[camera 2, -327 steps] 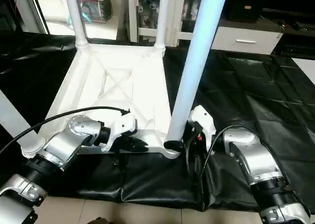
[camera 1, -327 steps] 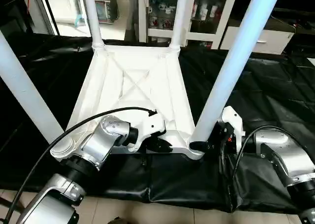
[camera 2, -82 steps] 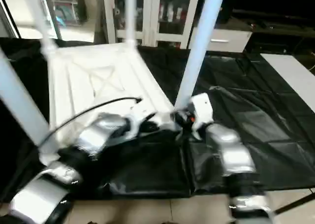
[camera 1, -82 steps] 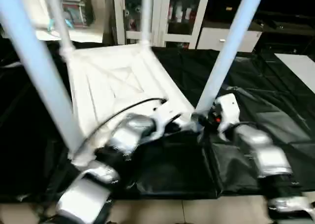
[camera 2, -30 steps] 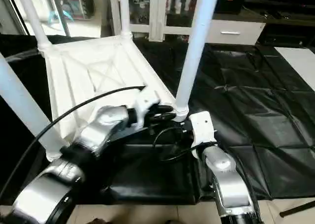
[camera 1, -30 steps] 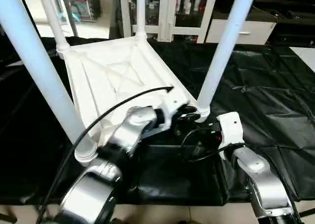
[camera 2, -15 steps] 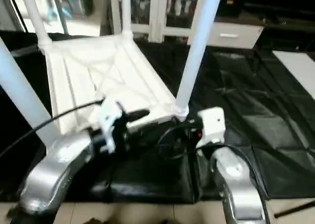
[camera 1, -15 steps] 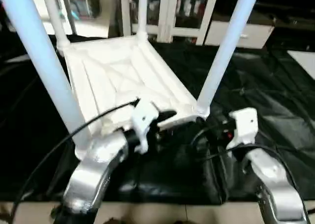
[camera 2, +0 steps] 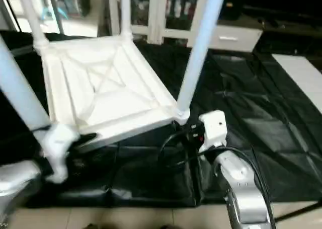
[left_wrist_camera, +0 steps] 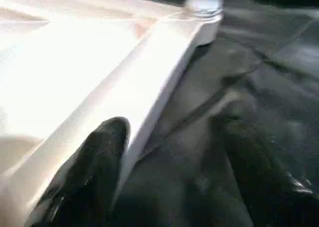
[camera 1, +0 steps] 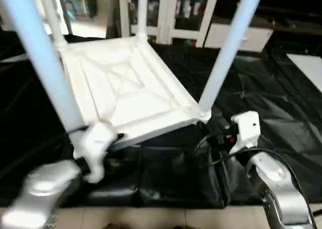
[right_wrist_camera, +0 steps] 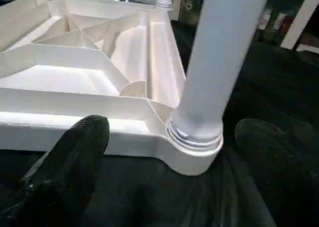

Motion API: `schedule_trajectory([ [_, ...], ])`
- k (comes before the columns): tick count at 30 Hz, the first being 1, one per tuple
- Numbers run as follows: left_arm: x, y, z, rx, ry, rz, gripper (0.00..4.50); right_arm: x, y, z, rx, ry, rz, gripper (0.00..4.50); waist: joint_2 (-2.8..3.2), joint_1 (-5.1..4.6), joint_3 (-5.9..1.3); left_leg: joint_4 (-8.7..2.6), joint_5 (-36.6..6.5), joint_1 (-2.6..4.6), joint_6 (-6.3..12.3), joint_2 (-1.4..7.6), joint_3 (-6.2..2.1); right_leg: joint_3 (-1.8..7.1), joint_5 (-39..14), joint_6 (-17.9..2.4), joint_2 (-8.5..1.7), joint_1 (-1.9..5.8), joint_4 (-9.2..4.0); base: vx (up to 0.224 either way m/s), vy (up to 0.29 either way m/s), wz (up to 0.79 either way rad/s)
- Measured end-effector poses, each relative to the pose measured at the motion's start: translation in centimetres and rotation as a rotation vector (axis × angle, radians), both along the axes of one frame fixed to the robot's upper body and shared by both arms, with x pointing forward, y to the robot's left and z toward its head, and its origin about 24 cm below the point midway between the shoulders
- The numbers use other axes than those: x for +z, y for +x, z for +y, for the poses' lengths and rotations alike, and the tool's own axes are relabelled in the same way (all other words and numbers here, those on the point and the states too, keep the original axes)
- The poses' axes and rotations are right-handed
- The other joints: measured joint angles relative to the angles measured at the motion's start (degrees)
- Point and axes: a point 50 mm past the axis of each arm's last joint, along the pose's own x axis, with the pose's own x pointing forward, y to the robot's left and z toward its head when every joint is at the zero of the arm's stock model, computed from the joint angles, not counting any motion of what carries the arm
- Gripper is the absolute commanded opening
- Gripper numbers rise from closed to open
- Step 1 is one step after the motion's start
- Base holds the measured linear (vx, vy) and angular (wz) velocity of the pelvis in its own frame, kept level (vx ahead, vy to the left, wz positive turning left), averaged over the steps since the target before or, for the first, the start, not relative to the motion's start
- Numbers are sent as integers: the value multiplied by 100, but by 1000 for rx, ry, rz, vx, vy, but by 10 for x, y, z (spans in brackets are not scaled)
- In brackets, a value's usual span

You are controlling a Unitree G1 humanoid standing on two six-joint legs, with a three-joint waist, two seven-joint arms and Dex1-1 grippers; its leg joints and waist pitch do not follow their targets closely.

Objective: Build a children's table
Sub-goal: Rotate leg to tighten

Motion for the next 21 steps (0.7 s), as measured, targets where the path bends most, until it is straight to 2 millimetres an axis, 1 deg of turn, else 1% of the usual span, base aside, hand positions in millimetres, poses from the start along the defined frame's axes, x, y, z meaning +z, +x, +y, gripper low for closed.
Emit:
schedule_trajectory([
  [2,5,2,13,61,4,-31,383,0,2,0,0,2,-2,441,-18,-4,-6,3,0,1,0,0,0,0,0,0,0,1,0,0,0,0],
  [4,9,6,29,143,2,-60,416,-1,3,1,4,3,-5,441,-44,-7,-10,6,0,6,0,0,-2,-1,0,0,0,6,3,0,0,0],
  [6,14,10,43,228,10,-92,418,-1,5,4,12,6,-7,441,-68,-8,-10,6,0,6,0,1,-8,-4,0,0,1,6,4,0,0,0],
  [8,18,16,51,293,14,-133,440,-1,5,5,18,7,-5,441,-78,1,-10,12,0,8,0,1,-11,-4,0,0,1,15,5,0,0,0],
  [10,26,25,58,355,7,-190,440,-2,5,7,37,11,-6,441,-98,28,-9,13,0,12,0,0,-14,-4,0,0,1,25,4,0,0,0],
  [12,31,34,57,399,-18,-246,440,-4,5,10,41,22,-6,441,-103,46,-9,20,0,12,0,-2,-17,-2,0,0,1,33,3,0,0,0],
  [13,33,35,57,403,-19,-256,440,-4,5,12,45,25,-7,441,-109,44,-12,25,0,13,0,-2,-18,-3,0,0,0,34,3,0,0,0],
  [14,32,36,54,395,-40,-257,440,-4,4,12,45,28,-10,441,-89,47,0,29,0,12,0,-3,-19,-2,1,-1,-1,35,2,0,0,0],
  [15,31,35,47,376,-90,-255,440,-5,4,12,44,29,-13,441,-90,46,-1,36,0,10,0,-7,-19,-1,1,-1,-4,37,2,0,0,0],
  [18,27,26,22,268,-238,-234,440,-5,3,14,44,45,-18,441,-93,59,-2,40,0,9,0,-7,-19,0,3,-4,-6,36,3,0,0,0],
  [21,21,9,7,196,-343,-219,440,-4,1,17,50,91,-38,441,-81,35,4,36,-4,10,-6,5,-21,-11,3,-3,0,32,8,0,0,0],
])
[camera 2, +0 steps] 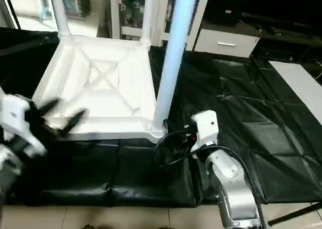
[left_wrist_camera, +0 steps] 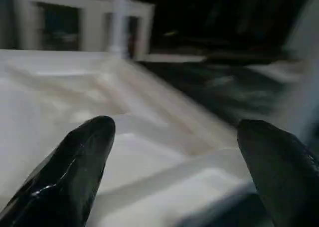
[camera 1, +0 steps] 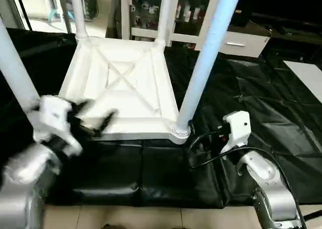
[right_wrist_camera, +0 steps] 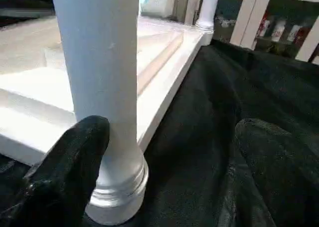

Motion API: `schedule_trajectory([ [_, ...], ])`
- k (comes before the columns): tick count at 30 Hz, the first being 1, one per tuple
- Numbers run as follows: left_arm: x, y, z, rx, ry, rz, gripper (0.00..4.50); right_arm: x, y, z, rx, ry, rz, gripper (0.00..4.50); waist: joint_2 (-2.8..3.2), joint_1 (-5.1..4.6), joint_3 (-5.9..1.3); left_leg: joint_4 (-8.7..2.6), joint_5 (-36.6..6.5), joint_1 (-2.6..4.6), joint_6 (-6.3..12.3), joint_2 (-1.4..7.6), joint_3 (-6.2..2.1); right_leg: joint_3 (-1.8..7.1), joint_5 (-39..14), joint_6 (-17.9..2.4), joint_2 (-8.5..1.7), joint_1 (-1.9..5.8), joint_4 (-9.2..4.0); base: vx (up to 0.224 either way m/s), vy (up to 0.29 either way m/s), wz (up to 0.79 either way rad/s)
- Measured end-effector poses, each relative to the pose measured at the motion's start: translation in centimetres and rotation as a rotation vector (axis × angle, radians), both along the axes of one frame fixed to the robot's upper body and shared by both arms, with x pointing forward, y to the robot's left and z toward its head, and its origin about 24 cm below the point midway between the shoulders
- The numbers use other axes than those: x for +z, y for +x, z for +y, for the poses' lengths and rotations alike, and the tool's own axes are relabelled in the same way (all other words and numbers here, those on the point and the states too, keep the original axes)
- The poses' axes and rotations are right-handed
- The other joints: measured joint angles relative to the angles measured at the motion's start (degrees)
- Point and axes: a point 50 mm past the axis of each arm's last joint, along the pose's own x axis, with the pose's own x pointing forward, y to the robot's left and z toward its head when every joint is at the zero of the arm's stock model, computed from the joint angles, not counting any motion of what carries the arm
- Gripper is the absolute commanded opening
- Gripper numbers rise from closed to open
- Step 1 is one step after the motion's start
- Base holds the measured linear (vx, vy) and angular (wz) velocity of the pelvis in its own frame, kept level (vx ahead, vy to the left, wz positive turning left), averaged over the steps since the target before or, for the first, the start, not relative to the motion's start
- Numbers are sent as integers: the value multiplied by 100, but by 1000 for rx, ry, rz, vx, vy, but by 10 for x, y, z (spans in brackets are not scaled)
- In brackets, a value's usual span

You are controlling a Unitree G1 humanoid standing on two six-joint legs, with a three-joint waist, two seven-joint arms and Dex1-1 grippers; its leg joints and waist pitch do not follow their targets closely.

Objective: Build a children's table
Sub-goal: Rotate leg to tighten

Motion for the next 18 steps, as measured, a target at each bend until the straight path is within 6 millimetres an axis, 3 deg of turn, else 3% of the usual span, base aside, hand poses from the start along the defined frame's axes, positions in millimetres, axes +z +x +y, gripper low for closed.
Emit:
schedule_trajectory([
  [6,-21,-37,4,59,-20,35,447,7,1,6,125,65,-52,446,-11,9,4,-1,-10,0,-16,31,-6,-10,-2,2,27,0,-1,0,0,0],
  [11,-14,-42,19,222,22,-79,447,15,6,14,219,99,-81,446,-40,117,-7,1,-10,1,-17,28,-20,-4,-2,3,34,11,-8,0,0,0],
  [18,0,-50,53,629,87,-282,447,22,37,18,167,25,-126,446,-103,106,-26,15,-10,-1,-16,26,-46,-16,-3,4,37,13,-9,0,0,0],
])
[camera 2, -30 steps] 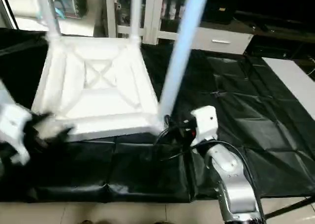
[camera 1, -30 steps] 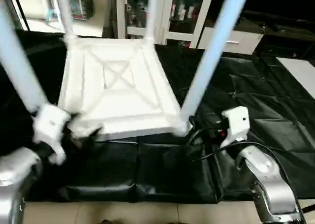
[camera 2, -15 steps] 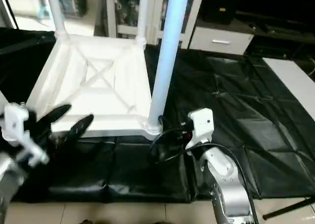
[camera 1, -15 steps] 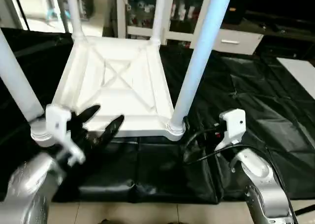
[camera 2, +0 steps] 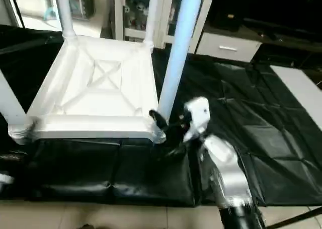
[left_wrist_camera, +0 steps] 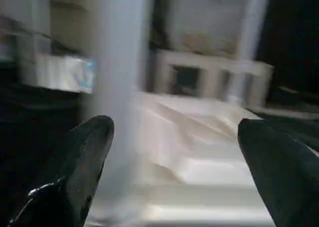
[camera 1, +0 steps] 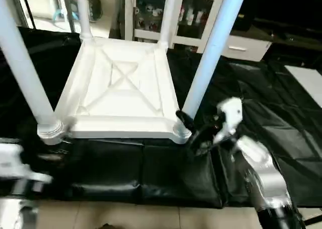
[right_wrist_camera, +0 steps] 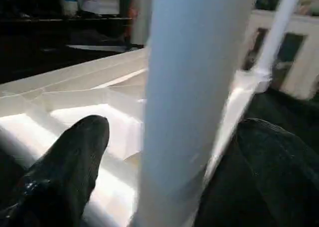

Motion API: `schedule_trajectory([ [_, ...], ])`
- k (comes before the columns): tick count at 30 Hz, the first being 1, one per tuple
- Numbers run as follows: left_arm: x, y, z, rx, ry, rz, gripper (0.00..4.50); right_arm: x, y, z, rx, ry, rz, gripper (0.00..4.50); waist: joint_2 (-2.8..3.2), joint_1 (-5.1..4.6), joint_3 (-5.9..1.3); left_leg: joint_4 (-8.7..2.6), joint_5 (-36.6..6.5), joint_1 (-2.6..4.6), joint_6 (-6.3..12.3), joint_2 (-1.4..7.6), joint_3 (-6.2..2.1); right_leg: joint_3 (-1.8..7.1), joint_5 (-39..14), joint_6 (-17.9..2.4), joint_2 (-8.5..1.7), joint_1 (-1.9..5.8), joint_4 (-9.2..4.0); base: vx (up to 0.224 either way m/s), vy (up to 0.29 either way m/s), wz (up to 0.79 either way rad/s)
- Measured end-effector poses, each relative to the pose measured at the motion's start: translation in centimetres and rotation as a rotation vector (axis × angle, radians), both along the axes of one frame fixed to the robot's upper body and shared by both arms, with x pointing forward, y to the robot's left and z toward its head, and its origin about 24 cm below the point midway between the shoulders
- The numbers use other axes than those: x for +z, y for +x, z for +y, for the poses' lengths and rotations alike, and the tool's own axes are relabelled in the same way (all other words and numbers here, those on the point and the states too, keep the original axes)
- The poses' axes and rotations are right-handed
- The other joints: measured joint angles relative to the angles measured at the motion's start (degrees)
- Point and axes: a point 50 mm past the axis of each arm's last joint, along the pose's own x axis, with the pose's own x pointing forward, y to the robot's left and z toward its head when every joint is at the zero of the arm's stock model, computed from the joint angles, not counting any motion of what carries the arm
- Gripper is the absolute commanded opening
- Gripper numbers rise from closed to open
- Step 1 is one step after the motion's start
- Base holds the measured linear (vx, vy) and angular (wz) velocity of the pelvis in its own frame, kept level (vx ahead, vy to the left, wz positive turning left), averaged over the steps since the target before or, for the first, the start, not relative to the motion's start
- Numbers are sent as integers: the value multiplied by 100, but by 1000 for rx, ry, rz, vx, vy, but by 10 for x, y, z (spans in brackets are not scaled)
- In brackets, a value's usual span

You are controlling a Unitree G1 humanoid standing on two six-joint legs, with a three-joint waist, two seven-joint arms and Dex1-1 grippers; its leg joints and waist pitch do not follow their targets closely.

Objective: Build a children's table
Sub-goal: Rotate leg to tighten, then flip table

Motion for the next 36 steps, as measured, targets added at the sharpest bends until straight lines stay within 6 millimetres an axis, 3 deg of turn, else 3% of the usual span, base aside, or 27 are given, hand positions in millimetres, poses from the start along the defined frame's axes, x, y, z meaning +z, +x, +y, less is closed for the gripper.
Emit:
schedule_trajectory([
  [5,-3,7,9,43,11,36,447,4,7,5,-23,2,-12,446,-17,13,-12,18,0,1,0,-2,-22,0,0,0,10,5,0,0,0,0],
  [10,-5,32,22,47,24,68,447,-4,9,9,-20,17,25,446,-13,8,-9,25,0,-2,0,-4,-35,8,1,-1,19,23,2,0,0,0],
  [22,15,92,40,48,79,113,447,-3,20,15,-72,43,46,446,2,11,-5,25,22,2,-37,1,-44,18,27,-40,33,9,51,0,0,0],
  [26,18,97,36,41,71,112,450,-5,20,14,-81,46,64,406,11,30,1,22,24,-1,-40,7,-44,14,26,-62,36,-5,83,0,0,0],
  [33,20,102,14,-27,74,97,450,-16,12,15,-100,62,123,329,53,106,30,22,25,3,-43,9,-45,15,-3,-39,36,-8,100,0,0,0],
  [34,20,102,12,-33,74,98,421,-17,12,15,-103,64,128,320,54,108,31,22,25,3,-43,9,-46,15,-3,-39,36,-8,102,0,0,0],
  [36,19,102,9,-38,72,100,410,-17,12,14,-108,84,141,312,60,122,34,22,25,4,-43,9,-47,14,-3,-39,37,-9,103,0,0,0],
])
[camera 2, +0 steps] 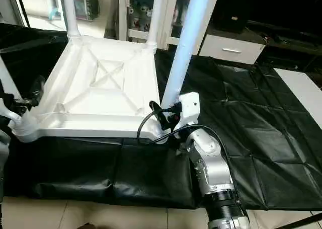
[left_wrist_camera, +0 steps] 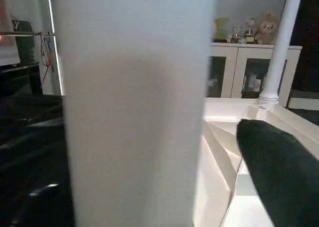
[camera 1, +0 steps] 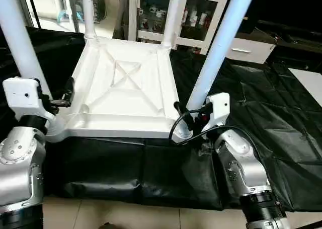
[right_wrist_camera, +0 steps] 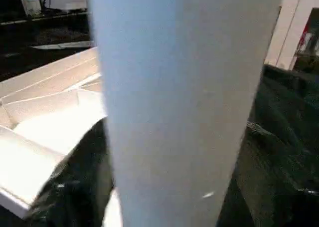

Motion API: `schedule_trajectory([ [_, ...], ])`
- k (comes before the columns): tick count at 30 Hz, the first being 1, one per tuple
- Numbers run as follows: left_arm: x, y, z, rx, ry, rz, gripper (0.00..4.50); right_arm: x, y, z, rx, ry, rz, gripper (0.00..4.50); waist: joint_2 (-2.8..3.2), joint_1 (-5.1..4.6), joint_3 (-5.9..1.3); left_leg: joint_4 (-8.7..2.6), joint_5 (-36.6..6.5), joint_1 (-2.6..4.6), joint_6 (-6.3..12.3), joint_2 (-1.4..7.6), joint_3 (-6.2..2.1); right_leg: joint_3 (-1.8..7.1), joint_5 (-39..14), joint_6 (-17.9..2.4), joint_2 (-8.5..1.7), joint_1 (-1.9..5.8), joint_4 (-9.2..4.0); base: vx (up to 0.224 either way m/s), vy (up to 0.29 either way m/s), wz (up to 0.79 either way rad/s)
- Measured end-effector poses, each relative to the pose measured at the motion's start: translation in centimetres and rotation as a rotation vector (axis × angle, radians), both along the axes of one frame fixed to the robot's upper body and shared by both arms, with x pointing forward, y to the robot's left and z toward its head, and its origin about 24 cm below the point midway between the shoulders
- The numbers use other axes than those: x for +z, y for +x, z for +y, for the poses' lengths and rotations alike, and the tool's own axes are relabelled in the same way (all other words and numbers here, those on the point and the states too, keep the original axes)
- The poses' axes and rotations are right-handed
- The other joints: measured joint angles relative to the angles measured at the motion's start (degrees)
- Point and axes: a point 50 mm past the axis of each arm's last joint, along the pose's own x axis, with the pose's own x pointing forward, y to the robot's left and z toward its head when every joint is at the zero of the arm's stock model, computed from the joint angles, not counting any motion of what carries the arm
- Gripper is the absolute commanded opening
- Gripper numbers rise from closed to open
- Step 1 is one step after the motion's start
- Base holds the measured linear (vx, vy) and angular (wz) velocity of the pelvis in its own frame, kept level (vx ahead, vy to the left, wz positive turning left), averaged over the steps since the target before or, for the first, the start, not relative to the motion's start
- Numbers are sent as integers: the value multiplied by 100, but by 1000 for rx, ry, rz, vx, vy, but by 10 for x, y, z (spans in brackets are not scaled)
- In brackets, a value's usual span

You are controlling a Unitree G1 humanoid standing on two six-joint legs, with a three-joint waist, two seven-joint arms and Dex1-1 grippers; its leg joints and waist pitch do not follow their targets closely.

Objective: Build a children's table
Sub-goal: Flip table

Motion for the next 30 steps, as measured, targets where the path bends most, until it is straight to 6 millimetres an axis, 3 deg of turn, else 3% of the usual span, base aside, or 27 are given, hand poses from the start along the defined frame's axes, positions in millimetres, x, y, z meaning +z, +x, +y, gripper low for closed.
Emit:
schedule_trajectory([
  [7,-3,-2,-11,-31,2,1,342,5,0,-7,-70,58,23,241,4,51,3,0,0,-2,0,-1,-1,2,0,1,0,3,-1,0,0,0],
  [12,-3,-2,-16,-38,-5,-3,320,6,-5,-16,-123,74,35,216,5,77,3,0,0,-6,0,-2,-1,7,-3,6,0,11,-1,0,0,0],
  [15,-4,-1,-19,-48,-3,-6,281,7,-9,-18,-140,69,38,192,-2,104,-1,-1,0,-13,0,-2,-1,8,-9,14,-1,14,-2,0,0,0],
  [23,-7,10,-43,-133,-18,-8,228,7,-28,-42,-310,26,58,184,-8,232,-5,-1,1,-27,0,-5,2,19,-30,47,-6,31,-7,0,0,0],
  [30,-11,23,-77,-274,-31,16,196,10,-41,-67,-515,-65,61,180,28,173,19,-2,3,-38,-3,-5,2,22,-32,50,-7,26,-3,0,0,0],
])
